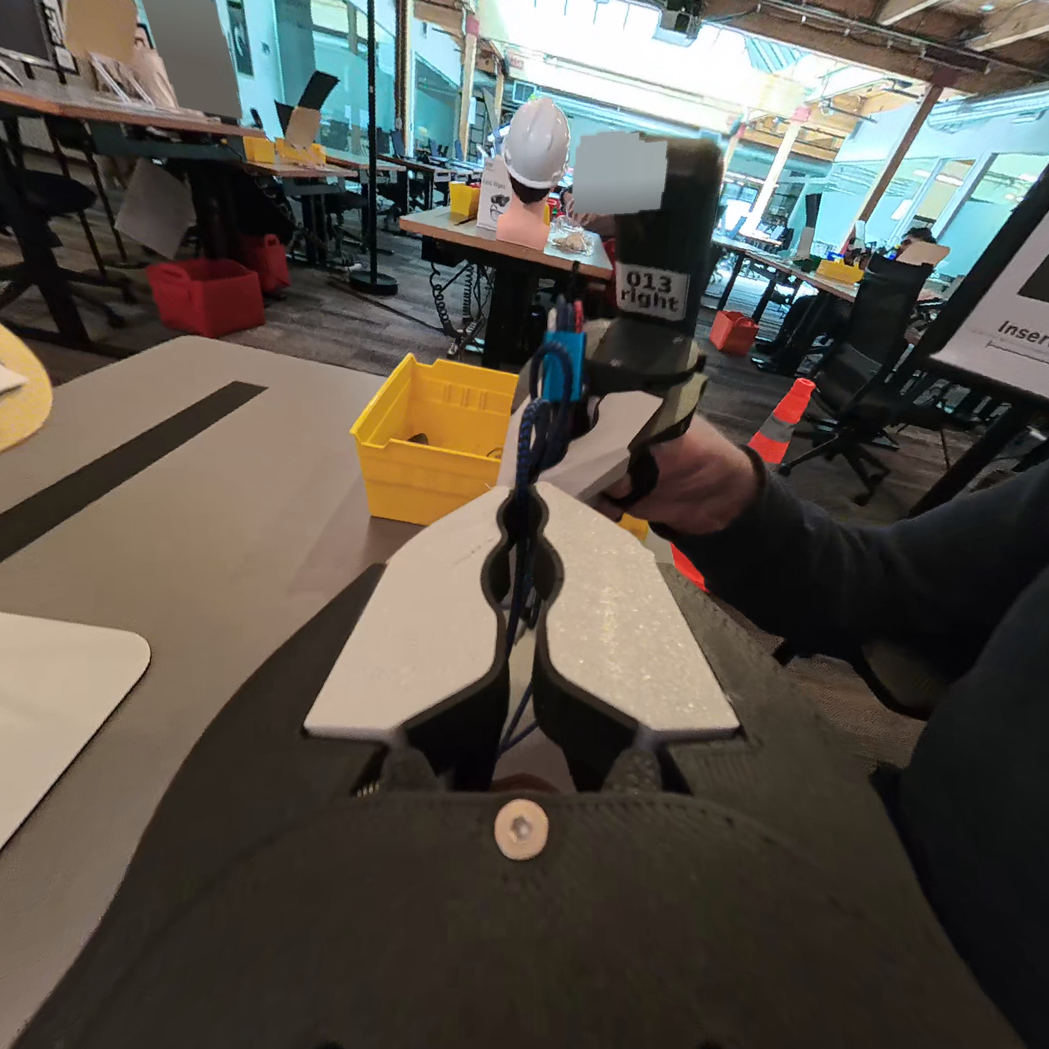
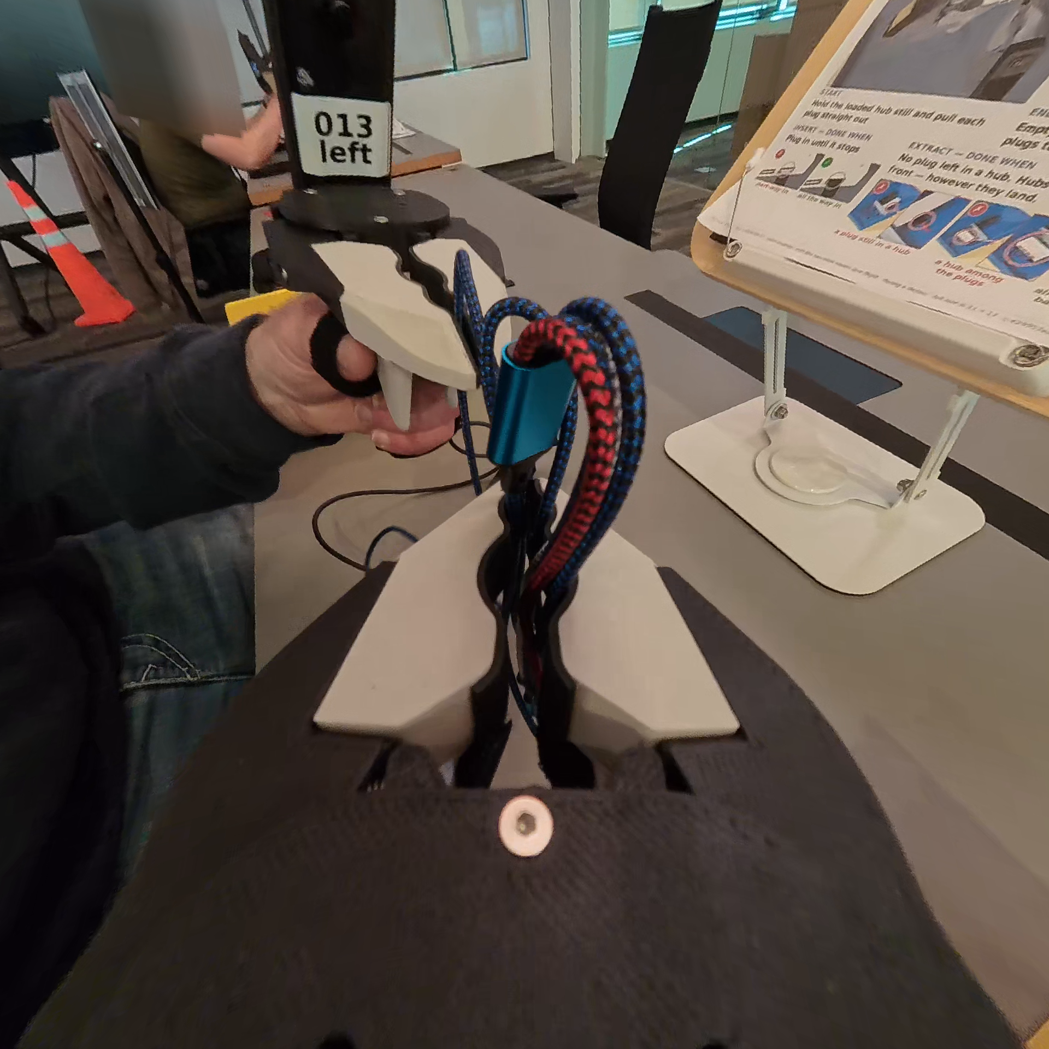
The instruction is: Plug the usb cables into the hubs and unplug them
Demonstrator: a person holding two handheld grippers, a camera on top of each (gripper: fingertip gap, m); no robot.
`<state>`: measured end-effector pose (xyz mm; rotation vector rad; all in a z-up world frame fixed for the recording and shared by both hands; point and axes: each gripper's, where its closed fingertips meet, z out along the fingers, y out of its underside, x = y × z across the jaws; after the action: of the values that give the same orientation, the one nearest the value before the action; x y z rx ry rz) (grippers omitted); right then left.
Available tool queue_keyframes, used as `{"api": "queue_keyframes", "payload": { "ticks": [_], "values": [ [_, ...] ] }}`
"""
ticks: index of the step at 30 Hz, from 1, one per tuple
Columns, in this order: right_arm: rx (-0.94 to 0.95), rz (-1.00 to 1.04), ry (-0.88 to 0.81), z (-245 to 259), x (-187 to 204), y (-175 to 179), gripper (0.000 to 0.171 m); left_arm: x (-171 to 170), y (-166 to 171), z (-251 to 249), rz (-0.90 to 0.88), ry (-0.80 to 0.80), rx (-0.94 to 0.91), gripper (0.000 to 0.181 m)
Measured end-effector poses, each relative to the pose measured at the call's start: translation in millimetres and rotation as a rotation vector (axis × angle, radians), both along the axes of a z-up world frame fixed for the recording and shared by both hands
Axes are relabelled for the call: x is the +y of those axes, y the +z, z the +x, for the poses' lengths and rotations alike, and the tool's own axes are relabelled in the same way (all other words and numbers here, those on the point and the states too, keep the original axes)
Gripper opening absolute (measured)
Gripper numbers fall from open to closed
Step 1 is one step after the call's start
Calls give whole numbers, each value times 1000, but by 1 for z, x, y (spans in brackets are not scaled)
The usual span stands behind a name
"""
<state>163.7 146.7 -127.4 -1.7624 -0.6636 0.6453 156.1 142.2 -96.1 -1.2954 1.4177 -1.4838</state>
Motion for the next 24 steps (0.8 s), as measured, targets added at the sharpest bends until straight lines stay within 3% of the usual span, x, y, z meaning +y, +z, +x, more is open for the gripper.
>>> {"api": "queue_keyframes", "payload": {
  "ticks": [13, 20, 24],
  "values": [
    [21, -24, 168, -31, -10, -6, 0, -22, 15, 19, 40, -58, -41, 1],
    [187, -35, 313, -37, -22, 1, 0, -19, 14, 15, 50, -78, -41, 1],
    [179, 7, 271, -42, -12, -3, 1, -23, 11, 21, 70, -89, -18, 1]
  ]
}}
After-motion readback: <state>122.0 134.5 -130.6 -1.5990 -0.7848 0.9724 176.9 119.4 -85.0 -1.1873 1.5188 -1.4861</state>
